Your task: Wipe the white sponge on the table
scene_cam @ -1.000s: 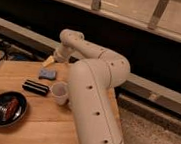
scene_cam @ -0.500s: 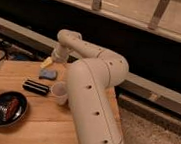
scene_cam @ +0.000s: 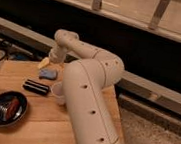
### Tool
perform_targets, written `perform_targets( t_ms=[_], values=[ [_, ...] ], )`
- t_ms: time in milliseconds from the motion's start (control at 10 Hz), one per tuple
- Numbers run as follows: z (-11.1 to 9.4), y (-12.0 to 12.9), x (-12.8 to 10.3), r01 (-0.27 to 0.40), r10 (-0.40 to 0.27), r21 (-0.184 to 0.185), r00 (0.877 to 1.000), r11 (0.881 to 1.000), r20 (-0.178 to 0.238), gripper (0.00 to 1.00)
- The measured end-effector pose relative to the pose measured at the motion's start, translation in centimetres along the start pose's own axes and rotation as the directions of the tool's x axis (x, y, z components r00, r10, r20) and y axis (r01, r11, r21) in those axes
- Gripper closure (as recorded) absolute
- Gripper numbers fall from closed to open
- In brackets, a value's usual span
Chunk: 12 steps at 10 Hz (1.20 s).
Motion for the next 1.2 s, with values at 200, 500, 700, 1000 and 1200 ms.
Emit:
perform_targets(
  t_ms=[200,500,700,1000,1200],
  values=[
    [0.4,-1.3,0.9,-0.02,0.02,-0.005,1.0,1.0,0.0,0.07],
    [1.5,-2.2,1.5,-0.028,0.028,-0.038,1.0,0.999,0.003,0.07],
    [2.1,-1.7,1.2,-0.015,0.014,-0.059,1.0,0.998,-0.003,0.07],
    [3.5,-0.9,0.9,0.004,-0.006,-0.093,1.0,0.996,-0.022,0.07],
    [4.2,-0.6,0.8,0.01,-0.013,-0.117,1.0,0.993,-0.028,0.07]
  ],
)
